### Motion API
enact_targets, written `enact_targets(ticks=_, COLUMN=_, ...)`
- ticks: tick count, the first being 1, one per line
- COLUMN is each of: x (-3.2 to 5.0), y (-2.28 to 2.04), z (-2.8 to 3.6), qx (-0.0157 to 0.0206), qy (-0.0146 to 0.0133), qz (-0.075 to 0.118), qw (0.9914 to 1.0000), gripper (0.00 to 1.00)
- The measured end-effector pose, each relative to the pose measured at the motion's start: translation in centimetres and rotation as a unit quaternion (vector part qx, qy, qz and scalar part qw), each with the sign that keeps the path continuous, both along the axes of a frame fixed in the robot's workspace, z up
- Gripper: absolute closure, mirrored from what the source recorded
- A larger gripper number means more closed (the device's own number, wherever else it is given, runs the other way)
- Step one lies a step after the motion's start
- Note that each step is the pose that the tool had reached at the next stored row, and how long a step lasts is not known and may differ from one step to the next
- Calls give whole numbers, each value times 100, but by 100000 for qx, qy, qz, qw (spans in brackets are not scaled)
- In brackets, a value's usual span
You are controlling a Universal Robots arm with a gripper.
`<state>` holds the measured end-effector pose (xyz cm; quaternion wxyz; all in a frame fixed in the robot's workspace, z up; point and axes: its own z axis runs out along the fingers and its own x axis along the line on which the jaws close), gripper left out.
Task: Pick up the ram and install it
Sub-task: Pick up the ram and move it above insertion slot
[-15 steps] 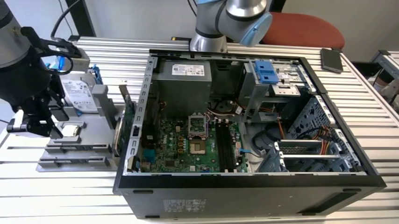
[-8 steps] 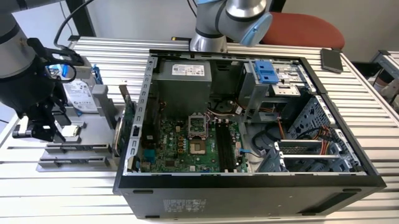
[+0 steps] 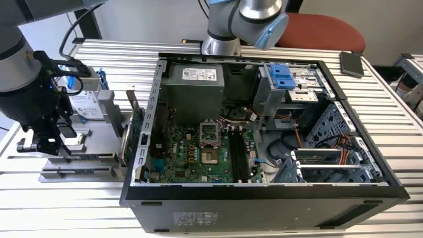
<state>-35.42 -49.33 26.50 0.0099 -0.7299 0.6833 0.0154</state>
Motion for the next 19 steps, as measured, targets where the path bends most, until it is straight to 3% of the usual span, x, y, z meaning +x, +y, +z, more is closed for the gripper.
enact_targets(ticks=5, x=-1, y=-32, z=-83, qx=-44, qy=8, qz=-2, qw=100000, gripper=0)
enact_targets(ticks=14, x=0, y=-236, z=-228, qx=-37, qy=1, qz=0, qw=100000, gripper=0)
enact_targets(ticks=19, x=0, y=-245, z=-301, qx=-121, qy=-2, qz=-188, qw=100000, gripper=0)
